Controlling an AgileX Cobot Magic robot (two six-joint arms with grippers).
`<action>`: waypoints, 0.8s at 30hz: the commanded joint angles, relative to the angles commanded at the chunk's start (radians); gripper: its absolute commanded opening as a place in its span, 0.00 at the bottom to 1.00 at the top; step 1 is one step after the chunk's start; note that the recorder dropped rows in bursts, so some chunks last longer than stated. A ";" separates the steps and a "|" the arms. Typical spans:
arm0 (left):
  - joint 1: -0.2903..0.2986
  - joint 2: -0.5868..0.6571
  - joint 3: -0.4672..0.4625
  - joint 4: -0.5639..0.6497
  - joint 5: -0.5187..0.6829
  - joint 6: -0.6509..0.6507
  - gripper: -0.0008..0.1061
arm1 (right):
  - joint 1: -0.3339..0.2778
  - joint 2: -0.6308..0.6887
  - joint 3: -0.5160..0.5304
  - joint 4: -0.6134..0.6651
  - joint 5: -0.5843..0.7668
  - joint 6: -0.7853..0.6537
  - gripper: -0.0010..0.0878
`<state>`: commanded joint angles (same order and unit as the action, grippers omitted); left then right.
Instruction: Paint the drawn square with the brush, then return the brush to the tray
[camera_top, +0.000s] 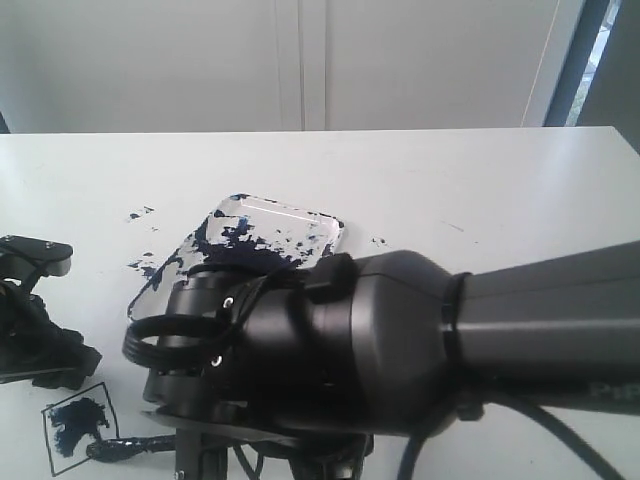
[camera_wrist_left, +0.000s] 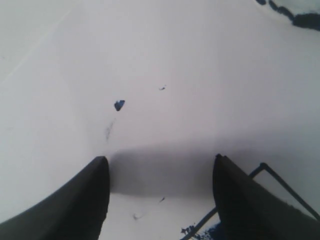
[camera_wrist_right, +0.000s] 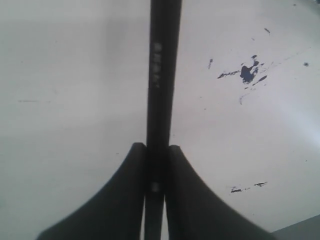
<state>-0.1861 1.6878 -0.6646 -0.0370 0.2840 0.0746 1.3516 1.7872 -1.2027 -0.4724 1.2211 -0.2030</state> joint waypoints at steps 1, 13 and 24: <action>0.000 0.000 0.000 0.000 0.000 0.000 0.61 | 0.002 -0.006 0.000 -0.008 0.000 0.000 0.01; 0.000 0.000 0.000 0.000 -0.001 0.000 0.61 | 0.006 0.007 0.000 -0.136 -0.006 0.080 0.01; 0.000 0.000 0.000 0.000 -0.003 0.000 0.61 | 0.073 0.060 0.001 -0.209 -0.035 0.113 0.01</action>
<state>-0.1861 1.6878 -0.6646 -0.0370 0.2813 0.0746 1.4248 1.8477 -1.2013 -0.6817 1.1860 -0.0901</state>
